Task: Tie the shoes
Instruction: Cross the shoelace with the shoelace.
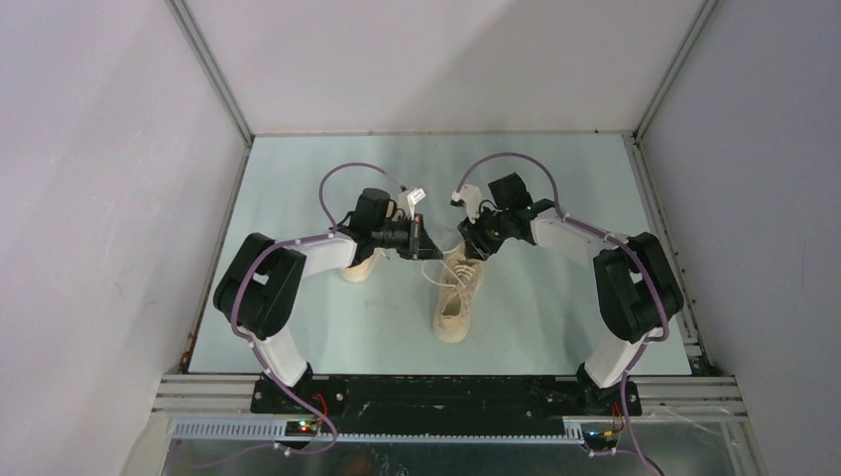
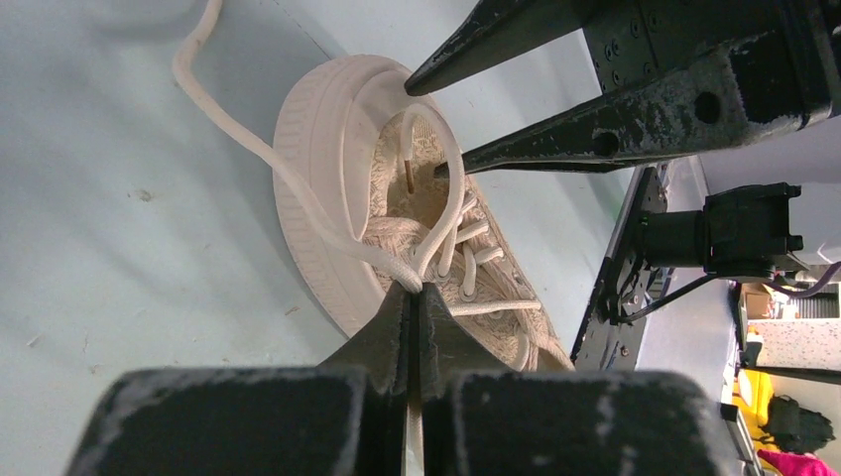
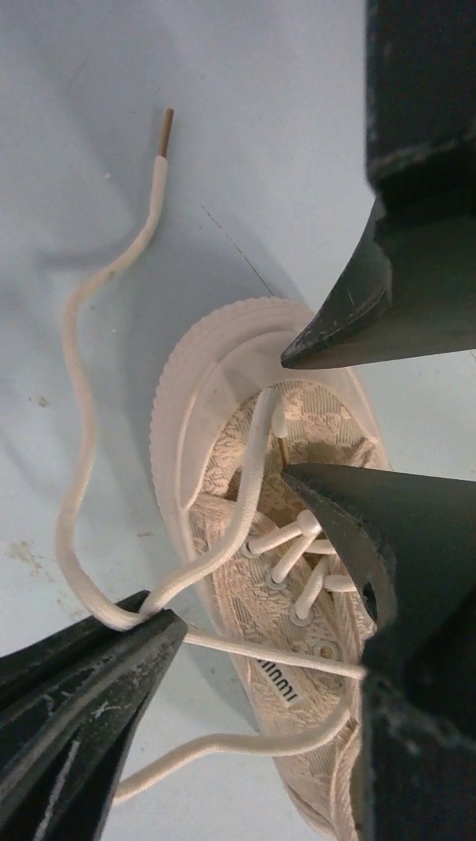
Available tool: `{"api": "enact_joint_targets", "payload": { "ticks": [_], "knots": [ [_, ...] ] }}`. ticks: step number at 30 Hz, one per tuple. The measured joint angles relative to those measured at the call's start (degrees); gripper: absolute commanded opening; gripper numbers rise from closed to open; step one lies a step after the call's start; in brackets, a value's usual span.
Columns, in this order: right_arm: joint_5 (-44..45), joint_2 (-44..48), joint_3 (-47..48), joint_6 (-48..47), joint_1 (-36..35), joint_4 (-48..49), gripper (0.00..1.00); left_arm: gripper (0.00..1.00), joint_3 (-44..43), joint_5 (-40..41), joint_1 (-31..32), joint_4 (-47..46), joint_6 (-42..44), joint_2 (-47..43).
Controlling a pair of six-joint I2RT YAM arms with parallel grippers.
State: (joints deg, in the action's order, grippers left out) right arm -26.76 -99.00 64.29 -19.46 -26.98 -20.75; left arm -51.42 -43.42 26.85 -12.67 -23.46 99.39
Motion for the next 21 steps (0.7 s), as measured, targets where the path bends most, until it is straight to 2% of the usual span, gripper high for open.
{"api": "enact_joint_targets", "payload": {
  "ticks": [4, 6, 10, 12, 16, 21],
  "knots": [
    [1.62, -0.37, 0.39, 0.17, -0.68, 1.05, 0.4, 0.0, 0.0, -0.02, 0.0, 0.0, 0.0, -0.02],
    [2.36, -0.37, 0.39, 0.13, -1.05, 1.49, 0.35, 0.0, 0.0, -0.02, 0.0, 0.02, 0.0, -0.02],
    [3.78, -0.44, 0.55, -0.39, -1.99, 2.25, 0.15, 0.0, 0.0, 0.02, 0.0, 0.0, 0.02, -0.02],
    [4.28, -0.59, 0.59, -0.7, -2.56, 2.49, 0.1, 0.0, 0.0, 0.02, 0.0, 0.0, 0.02, -0.02],
    [4.72, -0.63, 0.59, -0.72, -3.19, 2.58, 0.04, 0.0, 0.0, 0.02, 0.0, 0.02, 0.02, -0.04],
    [5.22, 1.14, 0.59, -1.01, -3.17, 2.23, 0.01, 0.0, 0.0, 0.24, 0.0, 0.02, 0.04, -0.09]
  ]
}}
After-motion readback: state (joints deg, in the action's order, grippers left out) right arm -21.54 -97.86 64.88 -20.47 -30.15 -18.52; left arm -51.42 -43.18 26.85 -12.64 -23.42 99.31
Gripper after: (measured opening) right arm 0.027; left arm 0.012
